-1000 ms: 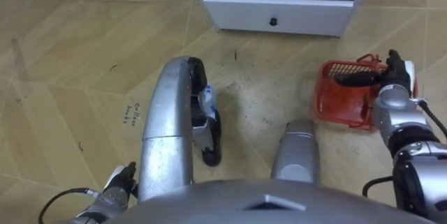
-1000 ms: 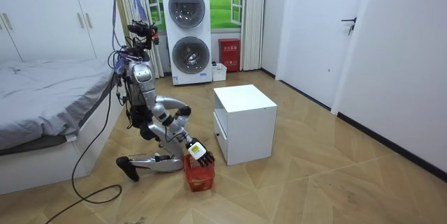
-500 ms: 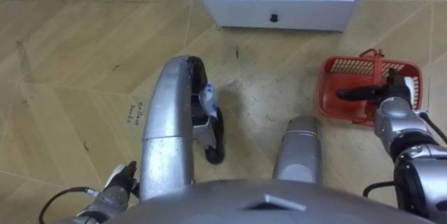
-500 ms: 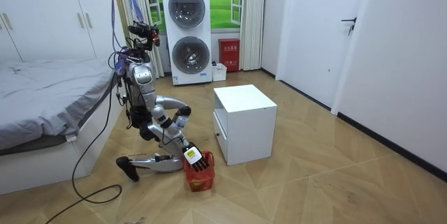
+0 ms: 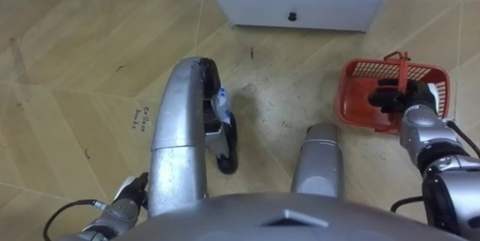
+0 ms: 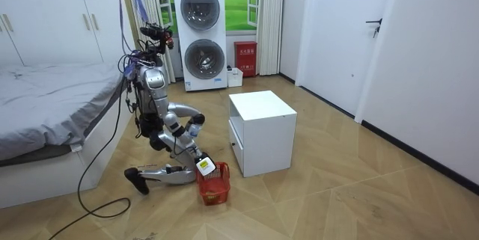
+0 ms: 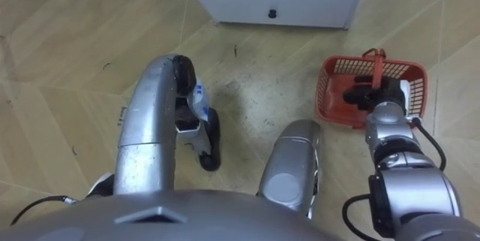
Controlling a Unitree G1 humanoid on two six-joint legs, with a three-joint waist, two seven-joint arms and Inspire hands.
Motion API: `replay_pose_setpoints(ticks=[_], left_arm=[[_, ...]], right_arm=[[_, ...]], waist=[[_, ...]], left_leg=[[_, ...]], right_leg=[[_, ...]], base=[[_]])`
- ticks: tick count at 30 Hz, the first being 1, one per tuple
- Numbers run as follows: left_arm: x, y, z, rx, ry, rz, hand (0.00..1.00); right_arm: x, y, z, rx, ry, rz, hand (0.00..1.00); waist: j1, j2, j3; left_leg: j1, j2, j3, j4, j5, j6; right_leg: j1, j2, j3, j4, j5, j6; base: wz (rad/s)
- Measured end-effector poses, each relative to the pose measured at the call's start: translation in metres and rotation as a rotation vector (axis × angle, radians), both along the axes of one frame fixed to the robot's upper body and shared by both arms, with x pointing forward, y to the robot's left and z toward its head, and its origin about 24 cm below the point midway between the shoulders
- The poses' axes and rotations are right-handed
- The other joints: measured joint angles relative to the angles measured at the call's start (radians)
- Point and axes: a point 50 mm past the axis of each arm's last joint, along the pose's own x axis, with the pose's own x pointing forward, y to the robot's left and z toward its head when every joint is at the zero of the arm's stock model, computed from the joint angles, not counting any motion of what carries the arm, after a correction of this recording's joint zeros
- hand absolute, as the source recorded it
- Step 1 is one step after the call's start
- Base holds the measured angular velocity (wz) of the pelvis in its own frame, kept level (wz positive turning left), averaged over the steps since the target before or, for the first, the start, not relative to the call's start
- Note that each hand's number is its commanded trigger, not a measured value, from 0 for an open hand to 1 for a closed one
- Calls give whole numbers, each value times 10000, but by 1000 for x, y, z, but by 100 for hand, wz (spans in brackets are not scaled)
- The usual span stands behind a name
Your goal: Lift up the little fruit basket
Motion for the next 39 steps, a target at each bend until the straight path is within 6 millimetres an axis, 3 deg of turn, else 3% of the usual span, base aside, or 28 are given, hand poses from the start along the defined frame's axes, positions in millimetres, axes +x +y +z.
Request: replay_pose_setpoints(ticks=[14, 19, 25, 27, 29, 30, 35, 39], left_arm=[[0, -1, 0, -27, 56, -81, 0], [0, -1, 0, -52, 50, -70, 0], [6, 0, 1, -292, -189, 348, 0], [13, 2, 2, -262, -380, 424, 0], [20, 2, 3, -260, -557, 387, 0], [23, 1, 4, -292, -678, 353, 0], [24, 2, 4, -200, -720, 393, 0], [28, 3, 5, -61, -964, 597, 0]], right_arm=[[-1, 1, -1, 287, 20, -15, 100], [-1, -1, 0, 273, 14, -30, 100], [-2, 1, -2, 766, -56, -176, 100], [-2, 1, -2, 910, -91, -196, 100], [-2, 1, -2, 925, -80, -168, 100], [-2, 1, -2, 888, -53, -145, 100], [-9, 5, -8, 1038, 113, -251, 100], [-11, 8, -10, 1081, 265, -247, 100]], waist=[[25, 11, -6], [185, -7, -4], [218, -261, 31], [229, -459, 27], [215, -519, 51], [201, -618, 56], [237, -870, -11], [232, -767, -83]], left_leg=[[-5, -20, -4, -1, 1, -1], [-6, -32, -97, 108, 2, -4], [142, -453, -373, 225, 2, -3], [187, -564, -467, 287, -2, 5], [227, -592, -558, 348, -11, 22], [232, -735, -651, 348, -45, -7], [386, -754, -826, 404, -222, 65], [453, -695, -970, 169, -223, 105]], right_leg=[[-6, -1, 9, 0, 0, 0], [42, 87, 101, -3, 0, 0], [614, 8, -144, -195, 2, 3], [810, -15, -288, -254, 4, 4], [1022, 6, -501, -293, 4, 4], [1084, -3, -595, -323, 6, 3], [1472, 117, -863, -631, 2, 4], [1488, 517, -954, -1252, -32, 5]], base=[[0], [-6], [6], [7], [15], [14], [6], [1]])
